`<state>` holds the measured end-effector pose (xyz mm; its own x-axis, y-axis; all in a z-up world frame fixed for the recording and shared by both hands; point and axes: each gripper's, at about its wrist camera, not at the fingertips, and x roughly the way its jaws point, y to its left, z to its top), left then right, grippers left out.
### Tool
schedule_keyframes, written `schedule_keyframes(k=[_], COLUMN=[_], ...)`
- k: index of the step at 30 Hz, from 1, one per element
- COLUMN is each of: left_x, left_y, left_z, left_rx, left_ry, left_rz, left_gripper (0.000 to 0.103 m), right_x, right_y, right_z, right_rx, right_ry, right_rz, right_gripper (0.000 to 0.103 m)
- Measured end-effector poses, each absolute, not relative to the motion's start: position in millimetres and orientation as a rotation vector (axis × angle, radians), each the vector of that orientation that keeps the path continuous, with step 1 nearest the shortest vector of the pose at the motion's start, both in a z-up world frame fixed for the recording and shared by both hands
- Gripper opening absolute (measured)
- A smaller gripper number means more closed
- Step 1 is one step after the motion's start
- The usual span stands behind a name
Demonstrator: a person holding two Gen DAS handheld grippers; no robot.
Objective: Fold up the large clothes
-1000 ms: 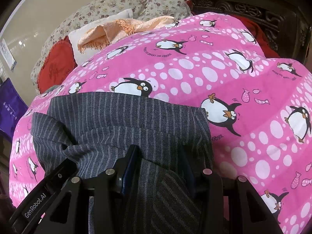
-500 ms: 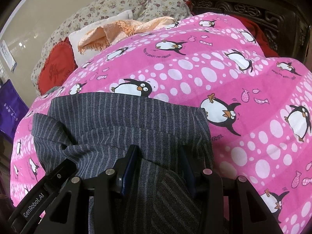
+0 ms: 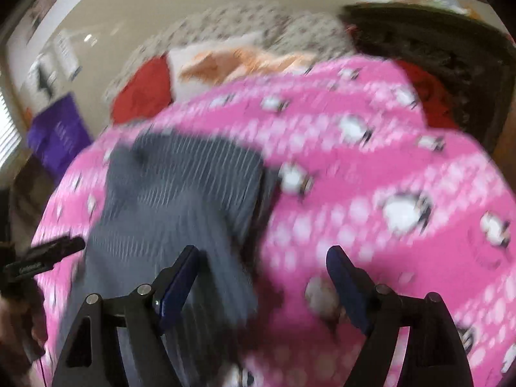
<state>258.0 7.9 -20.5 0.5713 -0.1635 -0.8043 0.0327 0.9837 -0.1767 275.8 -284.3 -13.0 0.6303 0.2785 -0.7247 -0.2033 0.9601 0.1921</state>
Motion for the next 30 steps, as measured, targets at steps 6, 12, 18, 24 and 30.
schedule_keyframes(k=[6, 12, 18, 24, 30], left_x=[243, 237, 220, 210, 196], left_y=[-8, -5, -15, -24, -5], left_z=[-34, -48, -53, -43, -29], left_rx=[-0.197, -0.247, -0.198, -0.181, -0.221], left_ry=[0.926, 0.952, 0.882, 0.806, 0.753], left_rz=[-0.253, -0.270, -0.258, -0.346, -0.369], left_gripper=[0.090, 0.091, 0.091, 0.034, 0.028], right_x=[262, 288, 312, 300, 286], right_y=[-296, -266, -256, -259, -237], right_z=[-31, -79, -75, -77, -72], right_rx=[0.346, 0.397, 0.283, 0.314, 0.343], right_ry=[0.837, 0.987, 0.876, 0.852, 0.920], right_rz=[0.394, 0.525, 0.542, 0.589, 0.684], right_gripper=[0.080, 0.082, 0.078, 0.057, 0.053])
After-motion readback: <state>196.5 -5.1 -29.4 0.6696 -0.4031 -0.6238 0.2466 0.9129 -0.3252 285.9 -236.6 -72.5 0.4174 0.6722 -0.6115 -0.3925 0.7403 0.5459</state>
